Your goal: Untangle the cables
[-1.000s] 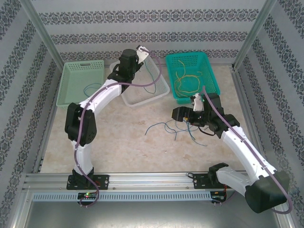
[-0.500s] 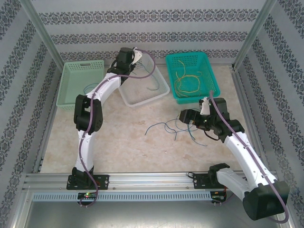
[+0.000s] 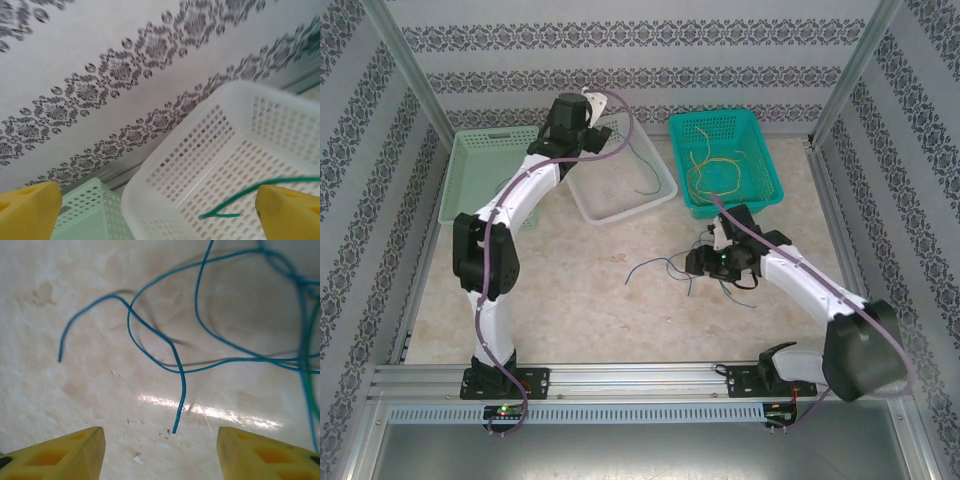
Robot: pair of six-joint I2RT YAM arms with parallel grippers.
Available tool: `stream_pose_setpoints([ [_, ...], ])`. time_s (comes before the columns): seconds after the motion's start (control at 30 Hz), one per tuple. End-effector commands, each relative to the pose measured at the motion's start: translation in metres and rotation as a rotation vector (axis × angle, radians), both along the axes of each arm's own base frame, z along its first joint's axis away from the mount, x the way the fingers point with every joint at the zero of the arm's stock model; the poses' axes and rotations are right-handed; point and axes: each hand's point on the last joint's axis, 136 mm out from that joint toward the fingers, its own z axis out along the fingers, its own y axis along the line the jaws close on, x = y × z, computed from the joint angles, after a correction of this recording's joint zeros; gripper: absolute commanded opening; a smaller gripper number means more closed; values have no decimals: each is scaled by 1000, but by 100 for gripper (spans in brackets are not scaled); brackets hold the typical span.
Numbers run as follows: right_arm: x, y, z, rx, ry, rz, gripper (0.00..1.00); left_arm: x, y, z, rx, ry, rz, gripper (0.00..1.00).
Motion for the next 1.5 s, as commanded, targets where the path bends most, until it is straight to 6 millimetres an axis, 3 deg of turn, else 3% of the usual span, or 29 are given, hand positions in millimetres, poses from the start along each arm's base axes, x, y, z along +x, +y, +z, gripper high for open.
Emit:
stream_pose_setpoints([
  [0.0,-4,2,-20,-54,59,50,56,-20,-10,-5,-145,91,0,100],
  [0.17,-4,2,-38,-113,91,64,53,-10,-4,-33,-45,157,14,100],
  [0.37,-6,6,-52,-112,127,66,44,-14,-11,-33,-120,168,3,100],
  [0.77,-6,15,-51,-130,135,121,2,-72,-6,-28,-326,131,12,100],
  [1.0,-7,7,-3,-150,-18,113,0,-99,1,-32,-371,153,26,100],
  [1.33,13,15,80,-93,-359,84,0,-147,-35,-31,-599,235,-172,100],
  [1.47,24,18,101,-96,-464,53,0,-161,-28,-31,-727,259,-89,100],
])
